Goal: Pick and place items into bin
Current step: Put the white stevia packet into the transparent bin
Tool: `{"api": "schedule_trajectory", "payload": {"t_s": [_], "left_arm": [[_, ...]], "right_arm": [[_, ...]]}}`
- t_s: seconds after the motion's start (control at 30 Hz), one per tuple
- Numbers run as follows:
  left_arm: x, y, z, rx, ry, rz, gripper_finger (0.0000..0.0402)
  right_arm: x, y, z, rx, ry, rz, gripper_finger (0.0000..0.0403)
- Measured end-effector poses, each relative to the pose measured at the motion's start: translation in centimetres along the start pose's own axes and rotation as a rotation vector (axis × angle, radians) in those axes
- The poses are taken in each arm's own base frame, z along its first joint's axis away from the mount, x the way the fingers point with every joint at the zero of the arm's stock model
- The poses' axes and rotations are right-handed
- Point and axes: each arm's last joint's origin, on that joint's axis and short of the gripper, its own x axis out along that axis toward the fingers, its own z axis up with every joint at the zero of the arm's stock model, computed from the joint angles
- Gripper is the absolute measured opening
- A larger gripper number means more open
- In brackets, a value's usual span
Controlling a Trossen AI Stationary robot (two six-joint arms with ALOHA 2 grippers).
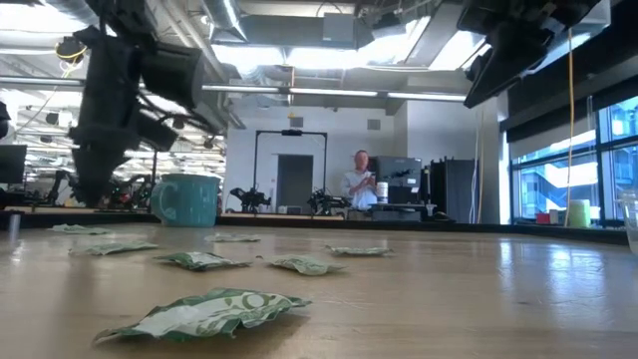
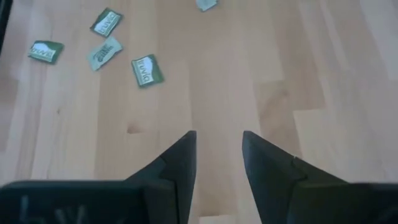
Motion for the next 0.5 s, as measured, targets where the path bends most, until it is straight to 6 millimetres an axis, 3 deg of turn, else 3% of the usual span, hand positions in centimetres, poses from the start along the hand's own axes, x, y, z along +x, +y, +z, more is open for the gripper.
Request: {"api": "schedule_trajectory", "payload": {"t_s": [0.5], "left_arm": [[2.7, 0.5, -1.4, -0.091, 0.045, 0.027, 0.0107]], "right_arm": [[0.0, -0.9, 0.0, 0.018, 0.003, -0.004, 0.0133]]}}
